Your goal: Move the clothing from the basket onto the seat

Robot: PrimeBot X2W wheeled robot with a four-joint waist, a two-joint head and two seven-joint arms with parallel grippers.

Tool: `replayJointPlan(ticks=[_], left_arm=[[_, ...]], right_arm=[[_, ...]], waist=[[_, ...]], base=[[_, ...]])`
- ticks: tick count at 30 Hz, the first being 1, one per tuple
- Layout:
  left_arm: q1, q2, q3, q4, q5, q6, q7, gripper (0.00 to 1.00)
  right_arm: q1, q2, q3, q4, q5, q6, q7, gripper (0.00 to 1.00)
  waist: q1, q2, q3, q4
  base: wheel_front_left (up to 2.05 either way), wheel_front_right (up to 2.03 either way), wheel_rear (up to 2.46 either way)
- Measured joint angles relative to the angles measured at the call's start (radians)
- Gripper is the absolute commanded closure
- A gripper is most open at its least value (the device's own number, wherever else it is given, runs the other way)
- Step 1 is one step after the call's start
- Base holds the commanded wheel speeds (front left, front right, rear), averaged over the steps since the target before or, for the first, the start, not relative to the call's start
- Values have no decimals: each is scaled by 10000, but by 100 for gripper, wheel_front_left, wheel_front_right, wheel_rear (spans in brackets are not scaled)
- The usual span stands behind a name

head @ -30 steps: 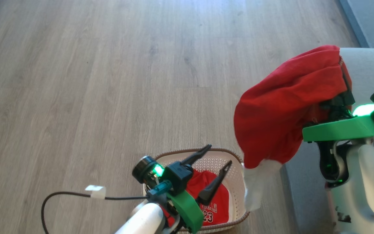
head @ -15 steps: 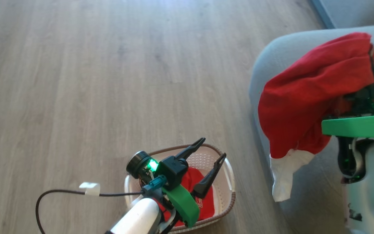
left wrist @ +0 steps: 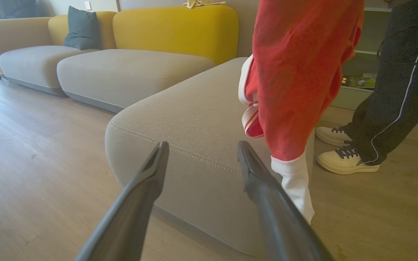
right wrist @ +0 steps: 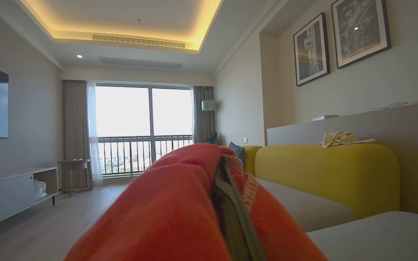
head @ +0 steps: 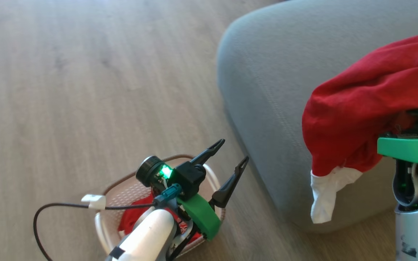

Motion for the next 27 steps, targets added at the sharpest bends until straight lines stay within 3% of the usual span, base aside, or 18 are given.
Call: replayJointPlan(ticks=[15,20,27], left_arm=[[-256,-2,-31,96,107,-2,0,0],[-336,0,-165,186,113,-2,0,0],[-336,2,-522,198,111,-2,0,0]], right_arm=[[569,46,-1342,-167,374,0,0,100],[569,113,-1503,-117,362,0,0,100],[377,138,-2924,176,-77,0,0,100]], waist=[[0,0,601,-1784],[0,0,712,-1960],[0,0,833,-1741]], base=[[0,0,0],[0,0,0],[0,0,0]])
